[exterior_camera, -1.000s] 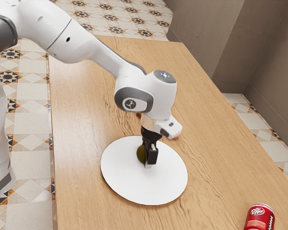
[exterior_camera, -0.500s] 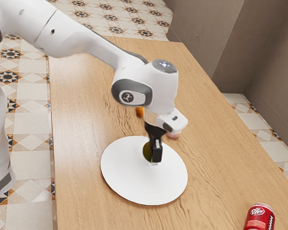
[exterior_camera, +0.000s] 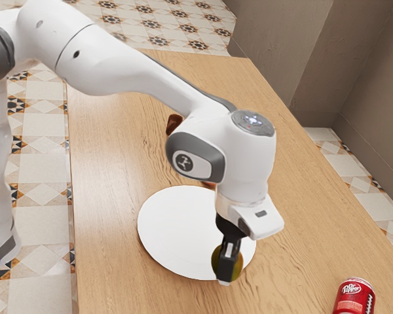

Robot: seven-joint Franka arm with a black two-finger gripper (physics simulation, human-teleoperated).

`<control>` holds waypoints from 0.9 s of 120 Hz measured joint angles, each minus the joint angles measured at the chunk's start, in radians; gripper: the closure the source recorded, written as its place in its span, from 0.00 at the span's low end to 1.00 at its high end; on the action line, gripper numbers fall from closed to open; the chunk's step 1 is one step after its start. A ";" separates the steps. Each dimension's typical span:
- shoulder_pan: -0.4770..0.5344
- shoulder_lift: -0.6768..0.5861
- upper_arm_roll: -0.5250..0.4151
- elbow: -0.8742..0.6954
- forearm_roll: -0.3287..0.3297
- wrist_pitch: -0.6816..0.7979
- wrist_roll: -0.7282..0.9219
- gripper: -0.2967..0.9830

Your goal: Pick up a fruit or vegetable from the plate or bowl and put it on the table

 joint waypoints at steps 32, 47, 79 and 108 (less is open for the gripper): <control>-0.005 0.019 -0.003 0.008 0.017 -0.004 -0.003 0.39; -0.020 0.020 -0.003 0.010 0.018 -0.003 -0.004 0.35; -0.033 0.011 -0.008 0.009 0.011 -0.001 0.003 0.25; -0.030 0.011 -0.009 0.008 0.010 0.000 0.008 0.24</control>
